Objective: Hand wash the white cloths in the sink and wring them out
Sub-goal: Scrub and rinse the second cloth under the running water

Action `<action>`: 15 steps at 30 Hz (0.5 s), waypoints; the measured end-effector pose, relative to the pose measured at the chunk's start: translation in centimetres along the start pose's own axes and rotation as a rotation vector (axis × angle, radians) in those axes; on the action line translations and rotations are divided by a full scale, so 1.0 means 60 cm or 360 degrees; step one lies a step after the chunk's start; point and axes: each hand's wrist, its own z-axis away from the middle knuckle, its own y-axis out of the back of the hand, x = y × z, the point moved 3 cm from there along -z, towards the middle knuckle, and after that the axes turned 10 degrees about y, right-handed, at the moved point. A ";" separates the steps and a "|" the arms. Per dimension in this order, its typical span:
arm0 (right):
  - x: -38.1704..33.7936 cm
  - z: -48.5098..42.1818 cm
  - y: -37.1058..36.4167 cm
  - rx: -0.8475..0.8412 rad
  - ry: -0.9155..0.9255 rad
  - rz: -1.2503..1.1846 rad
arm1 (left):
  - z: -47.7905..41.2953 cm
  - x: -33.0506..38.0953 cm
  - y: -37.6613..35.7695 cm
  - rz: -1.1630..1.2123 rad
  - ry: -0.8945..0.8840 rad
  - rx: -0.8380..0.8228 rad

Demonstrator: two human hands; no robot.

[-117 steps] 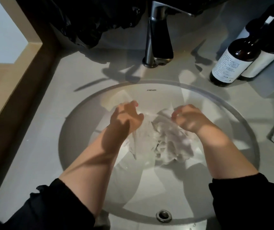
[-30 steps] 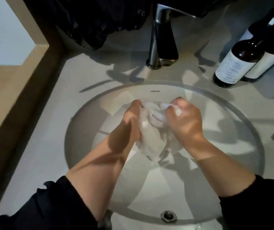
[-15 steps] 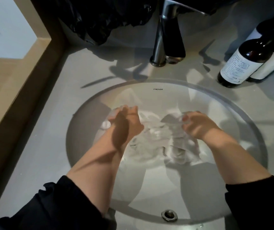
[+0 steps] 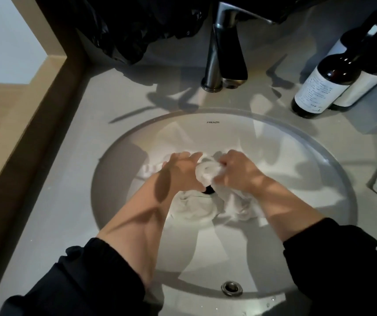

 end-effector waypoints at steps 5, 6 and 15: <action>-0.025 0.066 0.112 0.0418 -0.0036 -0.0434 | 0.048 0.051 0.019 0.1069 -0.0269 -0.0070; -0.033 0.081 0.128 0.0483 -0.0073 -0.0443 | 0.055 0.058 0.020 0.1162 -0.0292 -0.0028; -0.089 0.141 0.258 0.0714 -0.0220 -0.1651 | 0.119 0.080 0.018 0.1543 -0.0362 0.0175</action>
